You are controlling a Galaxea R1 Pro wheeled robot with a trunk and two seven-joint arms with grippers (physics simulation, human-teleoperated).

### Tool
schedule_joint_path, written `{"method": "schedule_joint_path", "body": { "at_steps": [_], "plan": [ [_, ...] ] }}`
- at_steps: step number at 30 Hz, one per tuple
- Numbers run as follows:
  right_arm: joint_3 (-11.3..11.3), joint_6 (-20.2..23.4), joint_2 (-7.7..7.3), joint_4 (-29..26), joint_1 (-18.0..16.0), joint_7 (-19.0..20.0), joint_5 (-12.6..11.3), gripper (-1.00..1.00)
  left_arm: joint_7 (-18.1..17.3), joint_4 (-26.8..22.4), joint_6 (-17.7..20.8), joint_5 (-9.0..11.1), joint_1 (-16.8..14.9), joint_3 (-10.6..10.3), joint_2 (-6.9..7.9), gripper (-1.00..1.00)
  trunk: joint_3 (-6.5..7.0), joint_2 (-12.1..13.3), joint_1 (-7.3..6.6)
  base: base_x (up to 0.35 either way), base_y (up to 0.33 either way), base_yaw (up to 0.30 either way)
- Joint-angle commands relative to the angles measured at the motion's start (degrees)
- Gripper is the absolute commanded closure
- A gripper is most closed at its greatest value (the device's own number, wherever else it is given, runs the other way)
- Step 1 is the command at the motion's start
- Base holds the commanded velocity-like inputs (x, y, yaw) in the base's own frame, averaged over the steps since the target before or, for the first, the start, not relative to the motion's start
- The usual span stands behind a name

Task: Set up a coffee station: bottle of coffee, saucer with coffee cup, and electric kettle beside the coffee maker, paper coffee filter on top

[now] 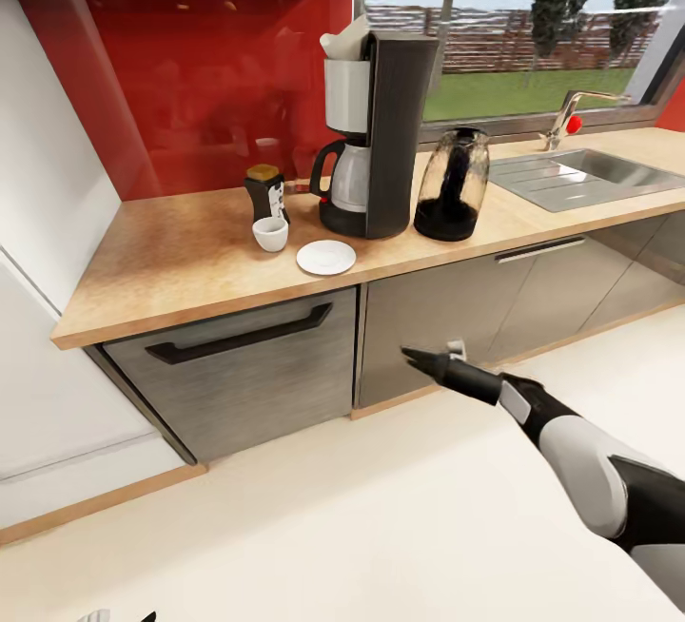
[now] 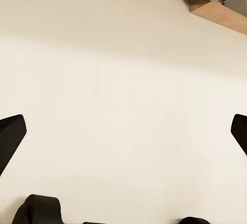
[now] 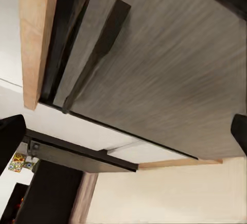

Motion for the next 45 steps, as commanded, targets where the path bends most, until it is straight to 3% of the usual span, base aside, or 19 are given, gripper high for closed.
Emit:
{"method": "schedule_joint_path", "body": {
  "at_steps": [1, 7, 8, 13, 18, 19, 22, 25, 31, 33, 34, 37, 45],
  "plan": [
    [0.3, 0.6, -0.44, 0.0, 0.6, 0.1, -0.6, -1.00, -0.2, 0.1, -0.1, 0.2, 0.0, 0.0, 0.01, -1.00, -0.04, 0.0, -0.01, 0.000, 0.000, 0.000],
    [0.3, 0.5, -3.96, 0.1, 5.3, 0.0, -0.5, -1.00, -0.2, 0.1, -0.1, 0.2, 0.0, 0.0, 0.00, -1.00, -0.04, 0.0, -0.01, 0.000, 0.000, 0.000],
    [0.3, 0.4, -5.34, 0.1, 7.0, 0.0, -0.5, -1.00, -0.2, 0.1, -0.1, 0.2, 0.0, 0.0, 0.00, -1.00, -0.04, 0.0, -0.01, 0.000, 0.000, 0.000],
    [0.3, 0.4, -8.66, 0.1, 11.6, 0.0, -0.4, -1.00, -0.3, 0.1, -0.1, 0.2, 0.0, 0.1, 0.01, -1.00, -0.04, 0.0, -0.01, 0.000, 0.000, 0.000],
    [0.3, -0.5, -12.27, 0.1, 18.9, 0.0, 0.9, -1.00, -0.3, 0.2, -0.1, 0.2, 0.0, 0.2, -0.03, -1.00, -0.04, 0.0, -0.01, 0.000, 0.000, 0.000],
    [0.3, -2.4, -14.41, 0.1, 22.8, -0.1, 1.6, -1.00, -0.3, 0.2, -0.1, 0.2, 0.0, 0.2, -0.05, -1.00, -0.04, 0.0, -0.01, 0.000, 0.000, 0.000],
    [0.3, -6.3, -17.78, 0.2, 28.2, 0.0, 2.1, -1.00, -0.3, 0.2, -0.1, 0.2, 0.0, 0.3, -0.07, -1.00, -0.04, 0.0, -0.01, 0.000, 0.000, 0.000],
    [0.2, -9.5, -22.68, 0.7, 34.0, -0.2, 2.2, -1.00, -0.3, 0.2, -0.1, 0.2, 0.0, 0.3, -0.08, -1.00, -0.04, 0.0, -0.01, 0.000, 0.000, 0.000],
    [0.1, -11.3, -24.80, 1.9, 37.4, -1.9, 2.2, -1.00, -0.3, 0.4, -0.1, 0.2, 0.0, 0.3, -0.08, -1.00, -0.04, 0.0, -0.01, 0.000, 0.000, 0.000],
    [0.1, -12.7, -24.96, 2.3, 38.1, -3.2, 2.2, -1.00, -0.3, 0.5, -0.1, 0.2, 0.0, 0.3, -0.11, -1.00, -0.04, 0.0, -0.01, 0.000, 0.000, 0.000],
    [0.1, -16.1, -25.13, 3.8, 39.3, -5.3, 2.2, -1.00, -0.2, 0.5, -0.1, 0.2, 0.0, 0.3, -0.14, -1.00, -0.04, 0.0, -0.01, 0.000, 0.000, 0.000],
    [0.1, -18.5, -25.24, 4.8, 39.8, -5.9, 2.2, -1.00, -0.2, 0.6, -0.1, 0.2, 0.0, 0.3, -0.16, -1.00, -0.04, 0.0, -0.01, 0.000, 0.000, 0.000],
    [0.0, -19.7, -25.29, 5.4, 40.1, -6.1, 2.1, -1.00, -0.1, 0.6, -0.1, 0.2, 0.0, 0.3, -0.17, -1.00, -0.04, 0.0, -0.01, 0.000, 0.000, 0.000]
  ]
}}
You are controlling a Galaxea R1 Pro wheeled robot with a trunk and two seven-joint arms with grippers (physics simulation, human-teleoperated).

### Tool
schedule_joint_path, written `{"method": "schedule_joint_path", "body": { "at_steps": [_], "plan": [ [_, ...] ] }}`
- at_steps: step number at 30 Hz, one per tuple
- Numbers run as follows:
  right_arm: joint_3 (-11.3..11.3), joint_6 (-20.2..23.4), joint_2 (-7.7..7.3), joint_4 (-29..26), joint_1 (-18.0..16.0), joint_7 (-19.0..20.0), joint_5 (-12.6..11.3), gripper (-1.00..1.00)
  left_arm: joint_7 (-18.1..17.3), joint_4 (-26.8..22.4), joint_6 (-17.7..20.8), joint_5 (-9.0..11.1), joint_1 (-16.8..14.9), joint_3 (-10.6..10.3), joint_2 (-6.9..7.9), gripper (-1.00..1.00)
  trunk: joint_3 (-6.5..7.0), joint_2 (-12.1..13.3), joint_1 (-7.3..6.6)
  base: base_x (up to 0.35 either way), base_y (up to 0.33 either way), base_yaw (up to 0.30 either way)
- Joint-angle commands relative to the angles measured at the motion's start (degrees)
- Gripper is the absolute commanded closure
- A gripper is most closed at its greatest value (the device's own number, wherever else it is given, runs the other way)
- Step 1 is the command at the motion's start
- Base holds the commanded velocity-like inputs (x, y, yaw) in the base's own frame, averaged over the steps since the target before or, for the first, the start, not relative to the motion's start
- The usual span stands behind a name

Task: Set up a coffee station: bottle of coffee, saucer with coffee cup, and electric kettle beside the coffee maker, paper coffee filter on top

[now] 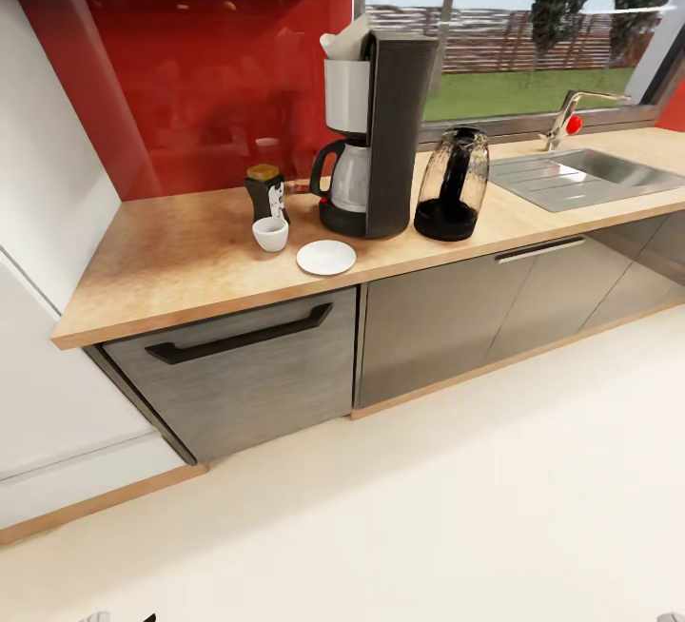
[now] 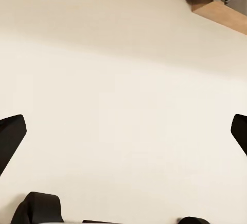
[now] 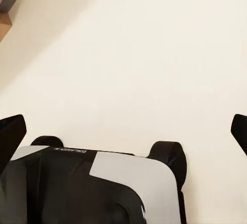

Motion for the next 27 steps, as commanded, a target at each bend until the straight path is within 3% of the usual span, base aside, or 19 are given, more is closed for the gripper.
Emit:
{"method": "schedule_joint_path", "body": {
  "at_steps": [1, 12, 27],
  "plan": [
    [0.2, 0.2, -0.03, 0.1, 0.0, 0.2, -0.5, -1.00, -0.2, 0.1, -0.1, 0.2, 0.0, 0.0, 0.00, -1.00, -0.04, 0.0, 0.00, 0.000, 0.000, 0.000],
    [0.2, 0.1, -0.06, 0.1, 0.0, 0.6, -0.5, -1.00, -0.2, 0.1, -0.1, 0.2, 0.0, 0.0, 0.00, -1.00, -0.04, 0.0, 0.00, 0.059, 0.051, -0.008],
    [0.2, 0.2, -0.12, 0.1, 0.0, 0.6, -0.5, -1.00, -0.2, 0.1, -0.1, 0.2, 0.0, -0.1, 0.00, -1.00, 0.21, 0.0, 0.00, 0.007, 0.006, -0.155]
  ]
}}
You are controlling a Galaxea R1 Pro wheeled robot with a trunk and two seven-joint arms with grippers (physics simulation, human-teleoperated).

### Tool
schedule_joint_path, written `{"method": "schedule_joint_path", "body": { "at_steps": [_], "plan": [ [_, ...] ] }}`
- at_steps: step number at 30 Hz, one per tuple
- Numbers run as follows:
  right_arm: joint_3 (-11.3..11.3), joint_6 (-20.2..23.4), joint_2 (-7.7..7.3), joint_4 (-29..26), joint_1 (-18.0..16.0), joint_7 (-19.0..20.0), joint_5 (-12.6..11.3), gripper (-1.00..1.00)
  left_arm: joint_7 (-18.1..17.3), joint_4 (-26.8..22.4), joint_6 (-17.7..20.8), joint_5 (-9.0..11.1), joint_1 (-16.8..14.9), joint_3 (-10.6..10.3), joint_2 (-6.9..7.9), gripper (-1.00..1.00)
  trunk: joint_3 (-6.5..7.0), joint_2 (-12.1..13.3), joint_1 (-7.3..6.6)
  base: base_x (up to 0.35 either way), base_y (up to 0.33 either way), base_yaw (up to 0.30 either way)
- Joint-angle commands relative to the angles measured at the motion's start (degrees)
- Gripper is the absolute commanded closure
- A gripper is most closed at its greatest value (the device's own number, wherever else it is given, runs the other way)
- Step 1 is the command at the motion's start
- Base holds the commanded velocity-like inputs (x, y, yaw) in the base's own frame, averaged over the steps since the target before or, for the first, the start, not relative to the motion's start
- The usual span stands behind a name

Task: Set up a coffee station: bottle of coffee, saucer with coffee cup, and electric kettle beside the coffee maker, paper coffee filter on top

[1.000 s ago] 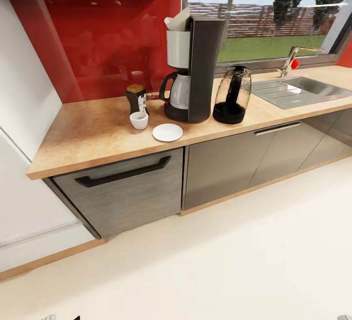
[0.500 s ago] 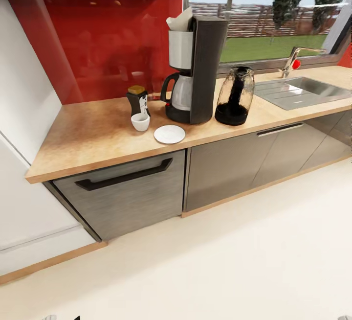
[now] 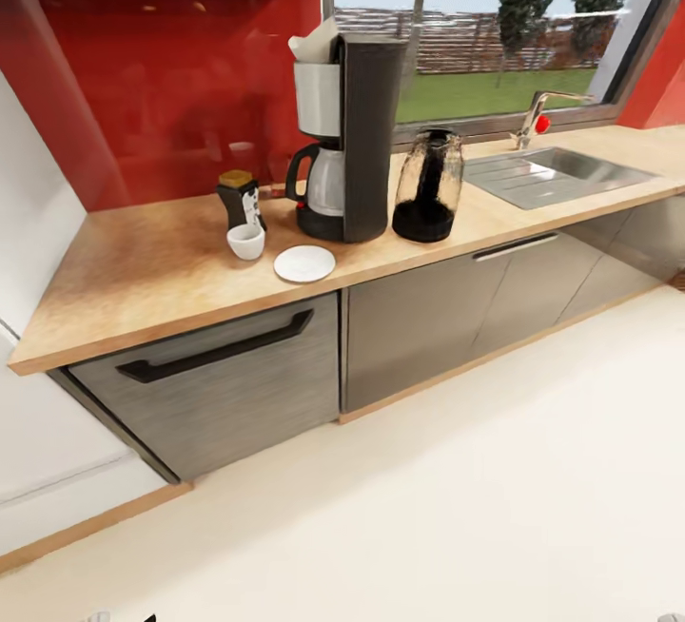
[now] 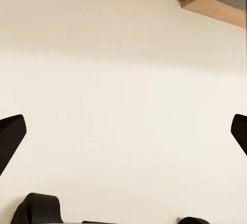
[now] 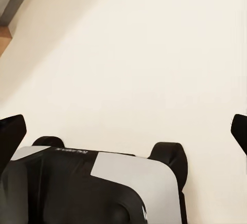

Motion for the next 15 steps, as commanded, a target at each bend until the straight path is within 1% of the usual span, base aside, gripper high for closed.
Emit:
{"method": "schedule_joint_path", "body": {
  "at_steps": [1, 4, 5, 7, 8, 9, 10, 12, 13, 14, 15],
  "plan": [
    [0.3, 0.3, -0.01, 0.1, 0.0, 0.2, -0.5, -1.00, -0.3, 0.1, -0.1, 0.2, 0.0, 0.0, 0.01, -1.00, 0.00, 0.0, 0.00, 0.000, 0.000, -0.226],
    [0.3, 0.3, -0.03, 0.1, 0.0, 0.2, -0.5, -1.00, -0.4, 0.1, -0.1, 0.2, 0.0, -0.4, 0.01, -1.00, 0.12, 0.0, 0.00, 0.000, 0.000, -0.231],
    [0.3, 0.3, -0.04, 0.1, 0.0, 0.2, -0.5, -1.00, -0.4, 0.1, -0.1, 0.2, 0.0, -0.9, 0.01, -1.00, 0.15, 0.0, 0.00, 0.000, 0.000, -0.202],
    [0.3, 0.3, -0.01, 0.1, 0.0, 0.2, -0.5, -1.00, -0.4, -0.1, -0.1, 0.2, 0.0, -2.2, -0.04, -1.00, 0.21, 0.0, 0.00, 0.000, 0.000, -0.152],
    [0.3, 0.3, 0.01, 0.1, 0.0, 0.1, -0.5, -1.00, -0.4, -0.4, -0.1, 0.1, 0.0, -3.6, -0.12, -1.00, 0.23, 0.0, 0.00, 0.000, 0.000, -0.086],
    [0.3, 0.3, 0.02, 0.1, 0.0, 0.1, -0.5, -1.00, -0.5, -0.6, -0.1, 0.1, 0.0, -4.4, -0.27, -1.00, 0.24, 0.0, 0.00, 0.000, 0.000, -0.069],
    [0.3, 0.3, 0.03, 0.1, 0.0, 0.1, -0.5, -1.00, -0.6, -1.8, 0.0, 0.1, 0.0, -6.3, -0.82, -1.00, 0.25, 0.0, 0.00, 0.000, 0.000, -0.044],
    [0.3, 0.2, 0.03, 0.1, 0.0, 0.1, -0.5, -1.00, -1.0, -4.8, 0.2, 0.1, 0.0, -8.5, -1.54, -1.00, 0.26, 0.0, 0.00, 0.000, 0.000, -0.029],
    [0.3, 0.2, 0.05, 0.1, 0.0, 0.0, -0.5, -1.00, -1.3, -8.1, 0.4, 0.1, 0.0, -10.6, -2.02, -1.00, 0.27, 0.0, 0.00, 0.000, 0.000, -0.018],
    [0.3, 0.2, 0.07, 0.1, 0.0, 0.0, -0.5, -1.00, -1.4, -10.1, 0.7, 0.1, 0.0, -11.8, -2.20, -1.00, 0.27, 0.0, 0.00, 0.000, 0.000, -0.015],
    [0.3, 0.0, 0.11, 0.1, 0.0, -0.1, -0.5, -1.00, -1.6, -19.6, 5.0, 0.0, 0.0, -17.0, -2.69, -1.00, 0.27, 0.0, 0.00, 0.000, 0.000, -0.006]
  ]
}}
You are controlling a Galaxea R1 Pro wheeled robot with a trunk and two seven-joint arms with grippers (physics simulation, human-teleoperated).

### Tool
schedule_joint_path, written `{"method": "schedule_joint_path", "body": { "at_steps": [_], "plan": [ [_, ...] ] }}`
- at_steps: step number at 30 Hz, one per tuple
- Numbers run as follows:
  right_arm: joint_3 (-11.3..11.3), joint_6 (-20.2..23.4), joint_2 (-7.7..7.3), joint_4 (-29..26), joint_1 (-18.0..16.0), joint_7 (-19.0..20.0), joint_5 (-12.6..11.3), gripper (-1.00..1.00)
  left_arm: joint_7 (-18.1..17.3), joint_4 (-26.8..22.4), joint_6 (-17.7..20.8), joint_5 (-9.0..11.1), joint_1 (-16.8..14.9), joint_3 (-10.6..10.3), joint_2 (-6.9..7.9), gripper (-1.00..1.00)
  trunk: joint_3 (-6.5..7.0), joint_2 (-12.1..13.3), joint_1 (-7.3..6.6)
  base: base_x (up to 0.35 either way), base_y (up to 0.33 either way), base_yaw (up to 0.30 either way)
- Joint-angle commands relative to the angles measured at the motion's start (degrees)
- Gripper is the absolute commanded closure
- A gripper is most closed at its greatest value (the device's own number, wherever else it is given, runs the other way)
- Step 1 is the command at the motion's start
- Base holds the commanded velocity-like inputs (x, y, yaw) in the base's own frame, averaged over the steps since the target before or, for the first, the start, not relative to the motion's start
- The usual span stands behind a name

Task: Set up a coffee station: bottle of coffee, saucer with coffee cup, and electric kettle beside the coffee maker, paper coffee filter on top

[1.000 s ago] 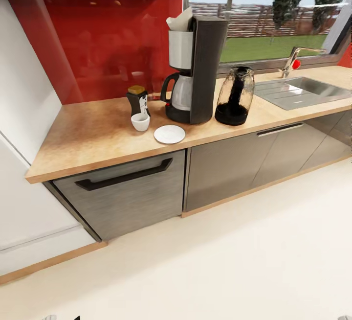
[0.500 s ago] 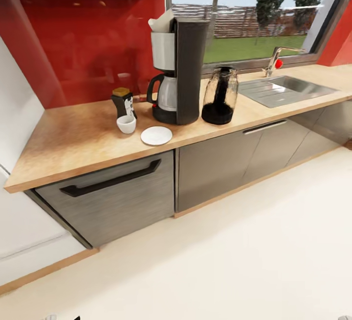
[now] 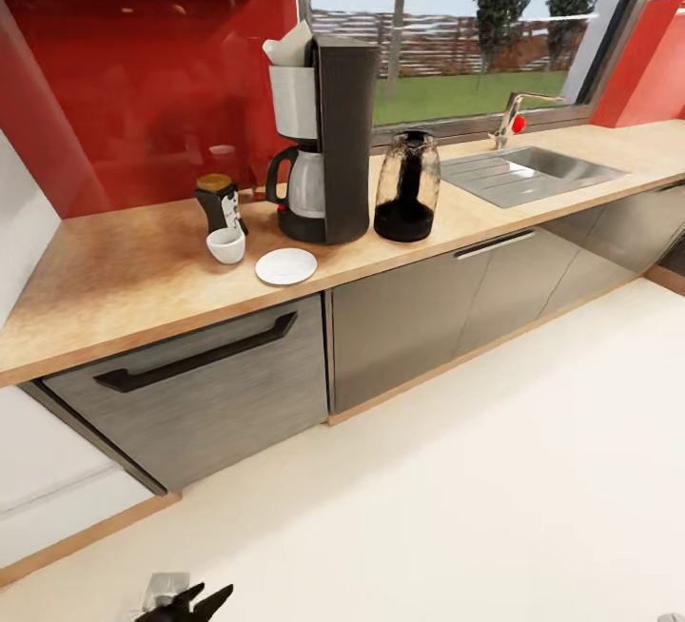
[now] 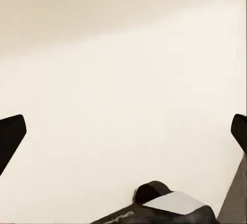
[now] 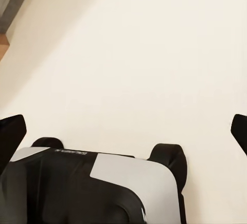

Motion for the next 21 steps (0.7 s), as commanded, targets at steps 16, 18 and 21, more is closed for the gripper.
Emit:
{"method": "schedule_joint_path", "body": {
  "at_steps": [16, 18, 21],
  "plan": [
    [0.3, 0.1, -0.15, 0.0, 0.0, 0.1, -0.5, -1.00, 0.0, -47.6, 52.1, 0.0, -25.7, -5.3, -5.53, -1.00, -0.03, 0.0, -0.01, 0.000, 0.000, -0.001],
    [0.3, 0.1, -0.16, 0.0, 0.0, 0.0, -0.5, -1.00, -0.1, -46.7, 53.2, 0.1, -35.4, -5.3, -5.65, -1.00, -0.03, 0.0, -0.01, 0.000, 0.000, 0.000],
    [0.3, 0.0, -0.12, 0.0, 0.0, -0.1, -0.5, -1.00, -0.1, -42.5, 53.6, 0.2, -45.6, -5.3, -5.66, -1.00, -0.03, 0.0, -0.01, 0.000, 0.000, 0.000]
  ]
}}
